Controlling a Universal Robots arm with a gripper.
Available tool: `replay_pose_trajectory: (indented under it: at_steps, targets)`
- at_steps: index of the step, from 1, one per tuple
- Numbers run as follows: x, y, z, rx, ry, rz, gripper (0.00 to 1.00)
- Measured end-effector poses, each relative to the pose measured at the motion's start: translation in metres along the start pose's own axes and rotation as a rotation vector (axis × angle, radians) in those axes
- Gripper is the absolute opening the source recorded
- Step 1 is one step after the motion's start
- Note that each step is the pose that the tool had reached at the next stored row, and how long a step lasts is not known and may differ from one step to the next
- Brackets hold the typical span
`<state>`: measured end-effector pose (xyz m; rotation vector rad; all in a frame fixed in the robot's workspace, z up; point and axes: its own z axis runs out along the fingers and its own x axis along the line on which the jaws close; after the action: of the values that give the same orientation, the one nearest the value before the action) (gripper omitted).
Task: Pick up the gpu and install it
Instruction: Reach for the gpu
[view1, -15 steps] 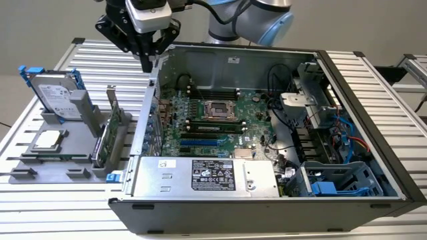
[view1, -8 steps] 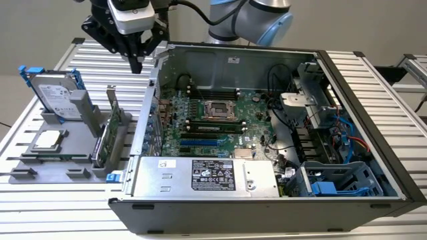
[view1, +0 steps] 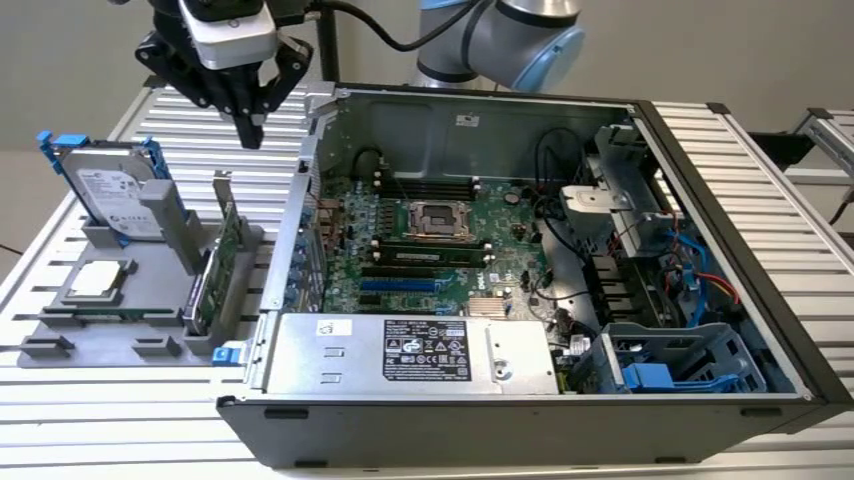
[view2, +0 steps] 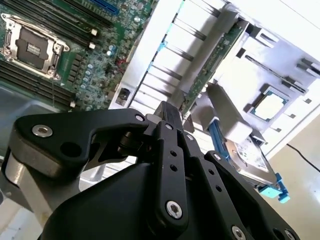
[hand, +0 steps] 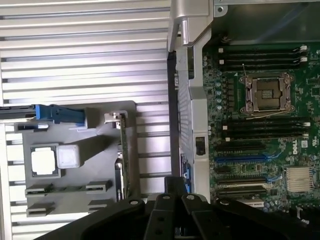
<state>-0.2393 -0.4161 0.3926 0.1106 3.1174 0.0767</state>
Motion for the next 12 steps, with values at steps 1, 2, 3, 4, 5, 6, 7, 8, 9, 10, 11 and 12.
replay_pose_trajectory:
  at_steps: [1,2,3,4,5,6,7,8,9,10,11,12]
  targets:
    - [0.0025,-0.0004,-0.0001,0.0000,0.0000,0.000,0.00]
    - [0.0049,-0.0008,-0.0001,0.0000,0.0000,0.000,0.00]
    - [0.0073,-0.0012,-0.0002,0.0000,0.0000,0.000,0.00]
    - [0.0096,-0.0015,-0.0003,0.0000,0.0000,0.000,0.00]
    - [0.0119,-0.0018,-0.0003,0.0000,0.0000,0.000,0.00]
    - [0.0141,-0.0021,-0.0004,0.0000,0.0000,0.000,0.00]
    - [0.0166,-0.0024,-0.0004,0.0000,0.0000,0.000,0.00]
    - [0.0191,-0.0028,-0.0005,0.0000,0.0000,0.000,0.00]
    - [0.0215,-0.0031,-0.0006,0.0000,0.0000,0.000,0.00]
    - [0.0237,-0.0035,-0.0006,0.0001,0.0000,0.000,0.00]
    - [0.0261,-0.0038,-0.0007,0.0000,0.0000,0.000,0.00]
    - [0.0284,-0.0042,-0.0008,0.0000,0.0000,0.000,0.00]
